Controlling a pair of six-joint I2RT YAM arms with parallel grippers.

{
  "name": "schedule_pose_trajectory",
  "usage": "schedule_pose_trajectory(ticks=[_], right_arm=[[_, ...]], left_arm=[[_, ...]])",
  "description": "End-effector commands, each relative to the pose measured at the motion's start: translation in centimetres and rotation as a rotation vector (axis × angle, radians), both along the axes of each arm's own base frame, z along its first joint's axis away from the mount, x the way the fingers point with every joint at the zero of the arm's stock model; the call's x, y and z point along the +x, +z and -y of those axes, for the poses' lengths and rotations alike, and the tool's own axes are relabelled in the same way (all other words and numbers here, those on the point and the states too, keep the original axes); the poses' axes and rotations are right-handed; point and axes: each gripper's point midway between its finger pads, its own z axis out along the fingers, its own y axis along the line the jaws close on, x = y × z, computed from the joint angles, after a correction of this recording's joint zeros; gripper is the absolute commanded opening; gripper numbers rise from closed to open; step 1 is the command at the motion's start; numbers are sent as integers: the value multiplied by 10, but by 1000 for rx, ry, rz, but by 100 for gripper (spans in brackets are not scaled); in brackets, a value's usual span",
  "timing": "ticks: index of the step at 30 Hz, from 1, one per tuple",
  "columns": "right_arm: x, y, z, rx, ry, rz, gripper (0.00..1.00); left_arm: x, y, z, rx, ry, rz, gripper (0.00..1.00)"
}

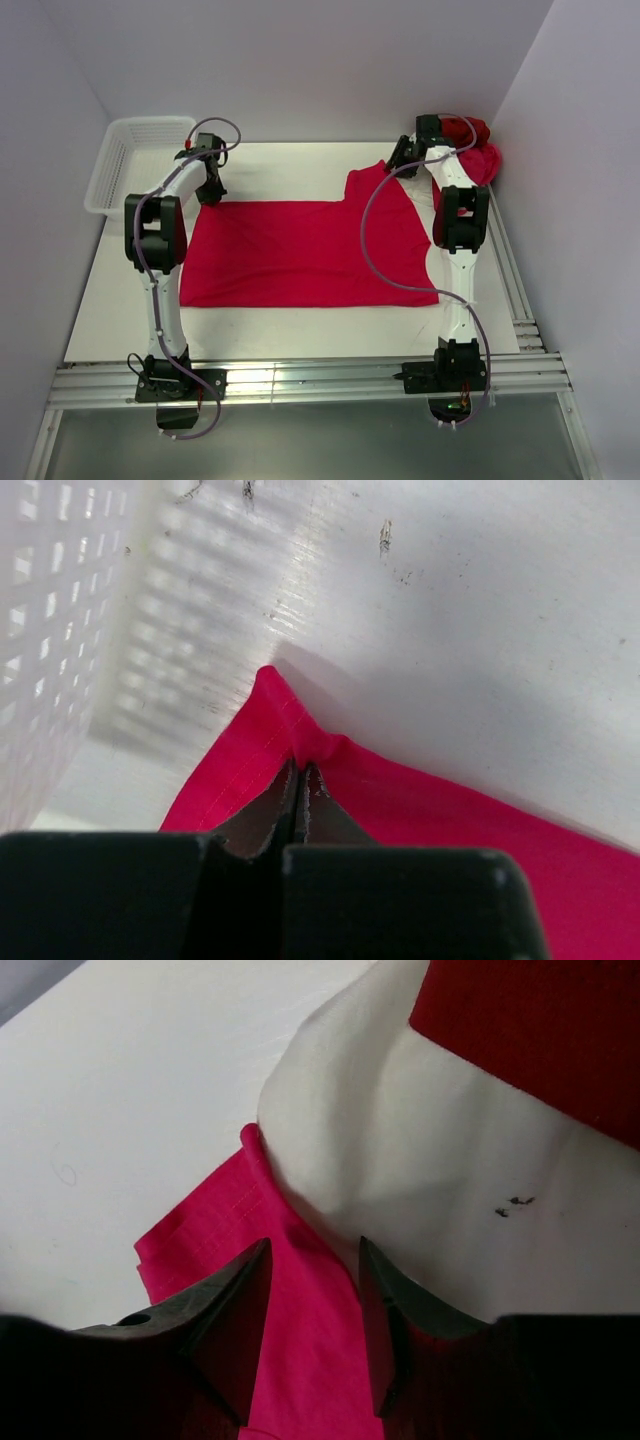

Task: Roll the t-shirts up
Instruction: Fold the tshirt

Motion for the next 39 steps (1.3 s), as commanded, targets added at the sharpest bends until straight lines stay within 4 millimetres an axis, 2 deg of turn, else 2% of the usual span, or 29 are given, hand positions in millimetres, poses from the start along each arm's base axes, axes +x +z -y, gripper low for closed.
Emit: schedule_pose_trajectory(ticks=[1,5,6,7,13,18,22,26,33,34,35,37,39], right_arm=[[5,18,-6,11,13,40,44],[5,24,-5,1,13,68,36],[5,25,-4,-1,15,68,31],[4,25,-5,-2,20,70,22],[3,29,-6,0,28,70,0],[3,49,-7,11,23,131,0],[2,71,-16,82,43,167,0],[-7,85,-10,104,39,175,0],[-29,81,1,136,34,142,0],[-31,88,2,139,35,156,0],[-38,80,3,144,28,132,0],[-43,87,9,158,20,146,0],[-51,84,10,180,20,132,0]], left_arm=[[4,41,-1,13,6,78,0],[4,42,-1,15,5,80,0],[3,42,0,14,4,81,0],[3,42,0,15,4,79,0],[2,43,1,13,5,78,1],[2,52,2,13,5,91,0],[0,59,2,6,10,97,0],[-4,66,3,-7,17,108,0],[-22,62,2,-15,31,82,0],[-23,63,2,-16,34,83,0],[-25,65,2,-16,36,88,0],[-32,60,1,-15,40,74,0],[-37,58,0,-13,41,68,0]])
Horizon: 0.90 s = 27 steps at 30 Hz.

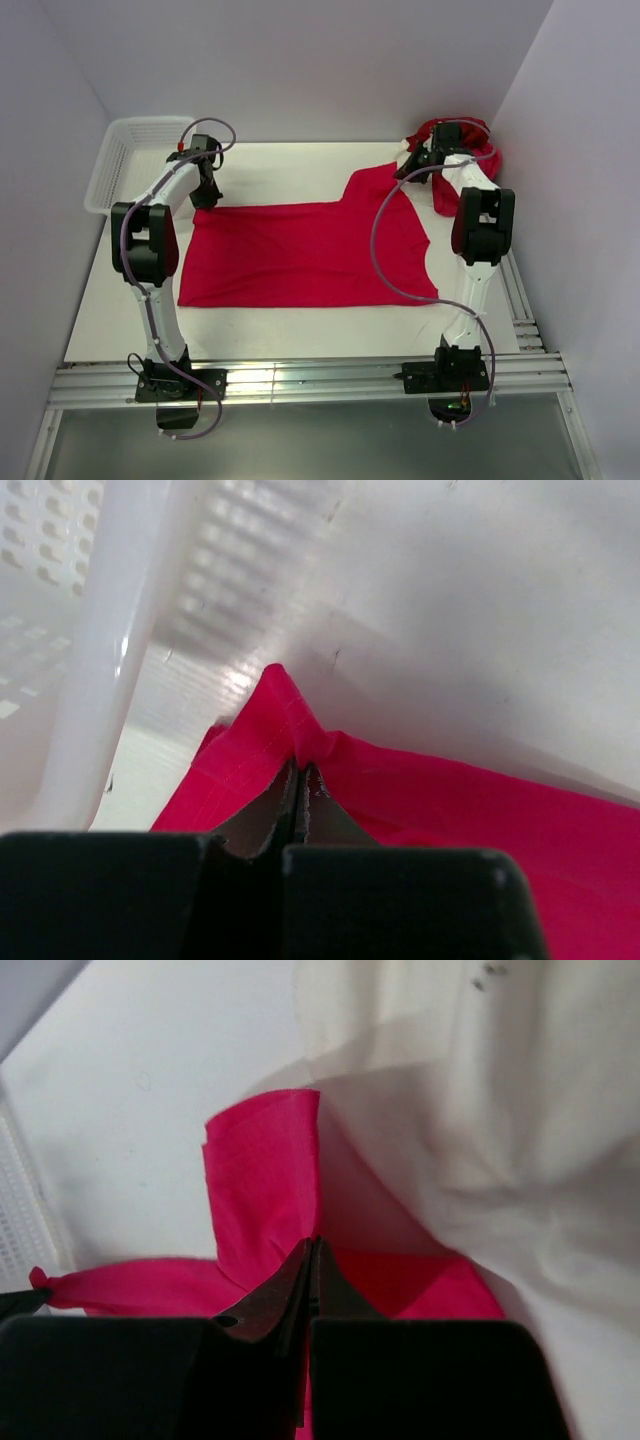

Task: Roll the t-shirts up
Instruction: Fold the tshirt

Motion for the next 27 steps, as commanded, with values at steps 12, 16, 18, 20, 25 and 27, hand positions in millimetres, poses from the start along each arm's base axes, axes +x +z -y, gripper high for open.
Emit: schedule_pose_trajectory(ticks=[12,16,18,20,25,27], right_arm=[[-30,70,7,62,24,122,0],[-42,80,6,72,24,136,0],[-49,82,7,75,20,141,0],[-52,84,9,80,12,142,0],[-64,84,16,107,-12,143,0],[-67,86,17,117,-15,141,0]], left_arm=[[-8,30,-1,3,14,71,0],[-7,33,0,-6,16,83,0],[-9,30,1,-12,16,75,0],[-11,29,1,-15,19,75,0],[-18,30,1,-22,28,82,1],[-23,30,0,-20,29,79,1]])
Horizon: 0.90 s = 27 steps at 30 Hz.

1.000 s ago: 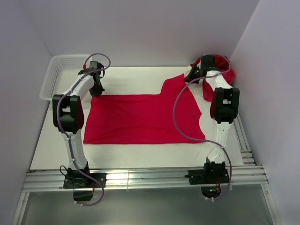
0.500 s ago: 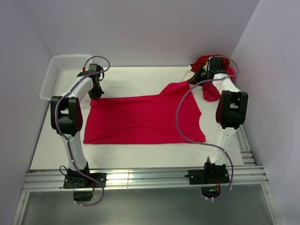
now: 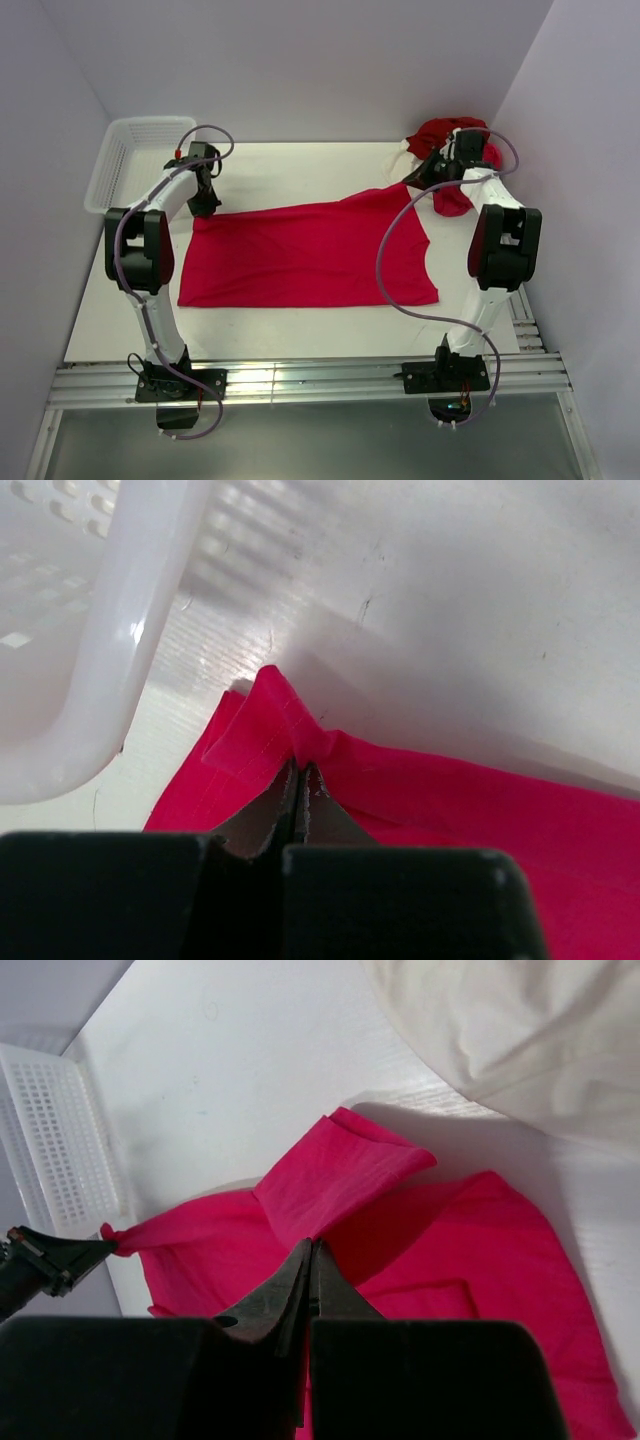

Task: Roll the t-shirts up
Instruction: Fold the tshirt

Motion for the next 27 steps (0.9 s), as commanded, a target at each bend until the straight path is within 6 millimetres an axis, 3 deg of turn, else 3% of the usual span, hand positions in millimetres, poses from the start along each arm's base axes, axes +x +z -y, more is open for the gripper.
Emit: schedule_pose_trajectory(ticks=[1,14,27], right_arm=[[-1,39,8,13,-13,102,0],[-31,51,15,8,-42,116,0],[-62,40,27,8,-101,82,0]], left_arm=[[2,31,1,-13,15,90,0],[-11,37,-1,-12,24,110,0],[-21,34,-2,-11,11,114,0]])
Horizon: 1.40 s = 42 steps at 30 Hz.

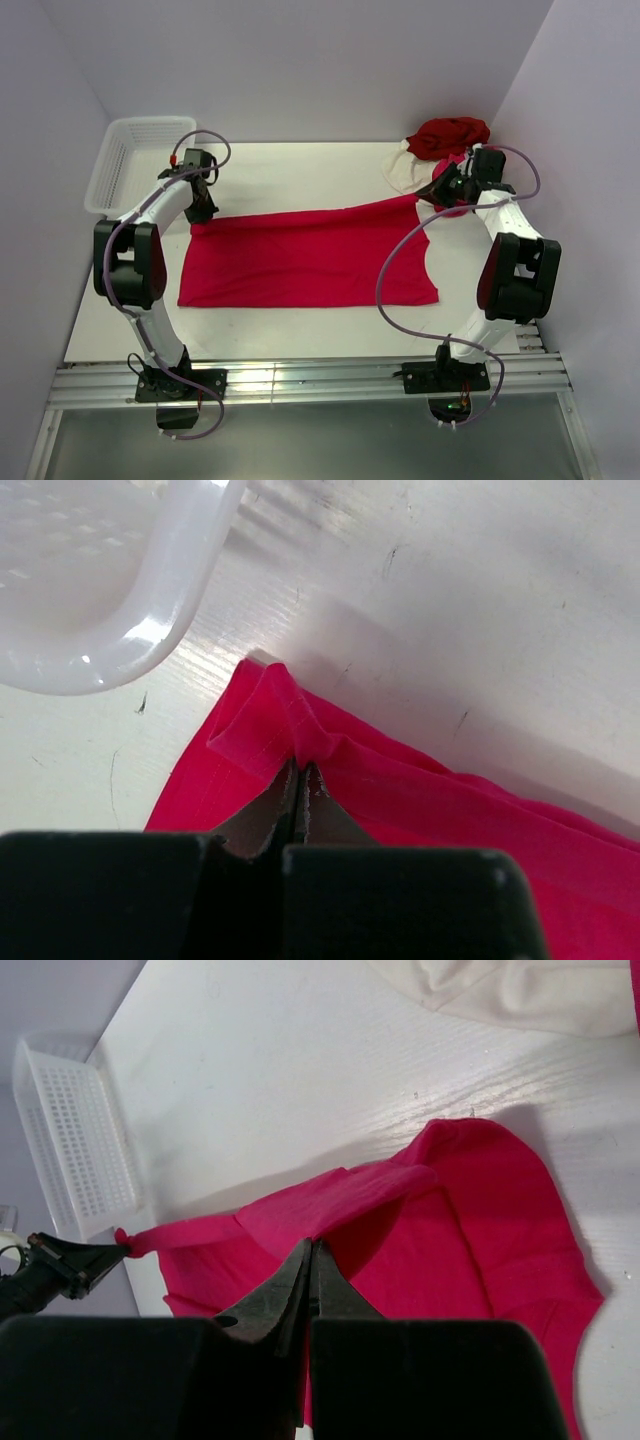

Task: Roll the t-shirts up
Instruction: Fold the tshirt

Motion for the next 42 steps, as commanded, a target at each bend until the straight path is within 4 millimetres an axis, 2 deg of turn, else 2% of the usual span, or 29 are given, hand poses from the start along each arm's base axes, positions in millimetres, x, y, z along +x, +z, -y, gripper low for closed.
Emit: schedule_pose_trajectory(ticks=[1,5,8,9,11,12,14,19,24,28,32,42], right_arm=[[-3,23,4,-21,-12,70,0],[-6,16,3,-15,-15,57,0],[-3,14,3,-10,-14,54,0],[-2,13,3,-10,-16,50,0],[0,13,4,-12,-19,49,0],[1,13,5,-12,-19,49,0],[3,13,6,-14,-23,50,0],[4,11,6,-16,-23,47,0],[3,8,6,-17,-24,40,0],[3,8,7,-20,-26,40,0],[4,9,7,-21,-25,37,0],[6,9,6,-11,-15,36,0]], left_arm=[[5,22,1,-5,4,79,0],[3,14,4,-25,-5,69,2],[6,15,5,-25,-14,74,16],[9,17,5,-22,-21,81,25],[13,21,6,-21,-33,86,35],[15,21,7,-22,-47,84,44],[21,27,8,-23,-55,95,50],[31,36,11,-27,-76,114,53],[33,20,12,-27,-82,66,54],[26,18,13,-35,-95,59,58],[18,25,9,-27,-86,68,61],[7,6,8,-53,-63,21,60]])
